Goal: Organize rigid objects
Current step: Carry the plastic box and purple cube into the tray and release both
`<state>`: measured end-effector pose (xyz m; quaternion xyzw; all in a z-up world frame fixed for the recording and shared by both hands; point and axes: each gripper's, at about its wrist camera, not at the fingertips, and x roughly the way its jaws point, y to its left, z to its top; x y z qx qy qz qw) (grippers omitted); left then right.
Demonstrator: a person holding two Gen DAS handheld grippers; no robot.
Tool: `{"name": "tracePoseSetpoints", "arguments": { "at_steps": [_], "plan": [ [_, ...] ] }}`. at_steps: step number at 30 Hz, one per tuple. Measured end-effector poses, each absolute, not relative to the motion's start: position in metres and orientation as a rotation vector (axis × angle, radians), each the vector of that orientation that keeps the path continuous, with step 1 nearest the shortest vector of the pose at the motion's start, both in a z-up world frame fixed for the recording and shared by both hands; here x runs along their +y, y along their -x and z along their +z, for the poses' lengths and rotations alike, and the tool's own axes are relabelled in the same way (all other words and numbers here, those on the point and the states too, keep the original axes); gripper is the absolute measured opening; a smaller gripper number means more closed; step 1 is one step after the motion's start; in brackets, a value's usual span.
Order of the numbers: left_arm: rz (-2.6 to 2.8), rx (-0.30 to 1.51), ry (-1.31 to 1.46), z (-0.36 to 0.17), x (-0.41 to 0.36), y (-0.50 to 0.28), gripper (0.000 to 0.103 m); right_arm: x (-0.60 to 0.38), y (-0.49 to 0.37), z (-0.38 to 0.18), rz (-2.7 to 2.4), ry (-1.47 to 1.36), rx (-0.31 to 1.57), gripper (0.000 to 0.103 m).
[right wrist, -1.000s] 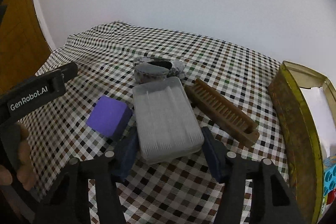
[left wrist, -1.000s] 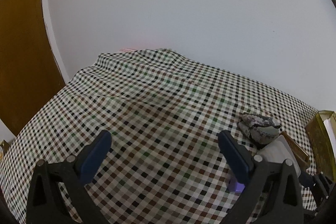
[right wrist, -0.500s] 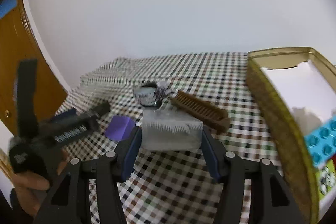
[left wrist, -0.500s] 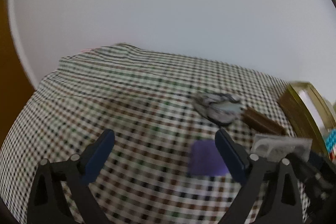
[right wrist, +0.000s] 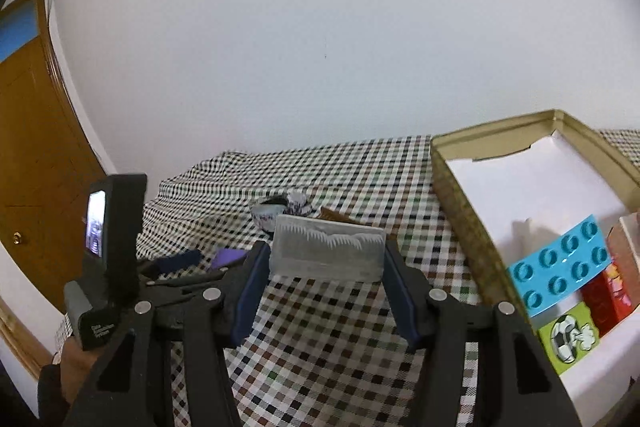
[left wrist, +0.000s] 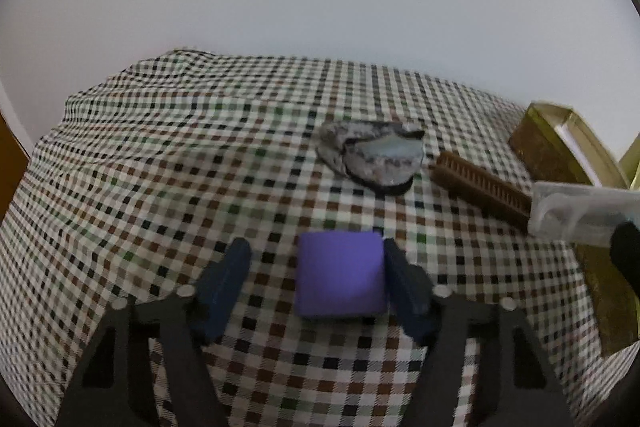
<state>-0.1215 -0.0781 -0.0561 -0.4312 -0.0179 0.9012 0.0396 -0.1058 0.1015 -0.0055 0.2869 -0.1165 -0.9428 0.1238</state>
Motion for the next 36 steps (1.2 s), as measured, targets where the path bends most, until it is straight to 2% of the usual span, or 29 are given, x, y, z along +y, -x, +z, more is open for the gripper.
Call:
{"name": "tracePoseSetpoints", "arguments": {
  "at_steps": [1,3,9,21,36],
  "plan": [
    [2.772,-0.059,1.321,-0.056,-0.08,0.121,0.054,0.101,0.104,-0.004,-2.755,-0.831,-0.336,0.058],
    [2.76,-0.071,1.308,-0.055,-0.08,0.119,0.039,0.1,0.102,-0.002,-2.773,-0.813,-0.321,0.058],
    [2.776,-0.105,1.263,-0.052,-0.083,0.112,0.039,0.102,0.092,0.008,-2.826,-0.733,-0.294,0.058],
    [2.905,-0.161,0.865,-0.016,-0.091,0.083,0.039,0.118,0.079,0.029,-2.902,-0.579,-0.269,0.058],
    [2.826,-0.093,0.676,0.01,-0.002,0.055,0.039,0.198,0.063,0.039,-3.039,-0.551,-0.287,0.058]
  ]
}}
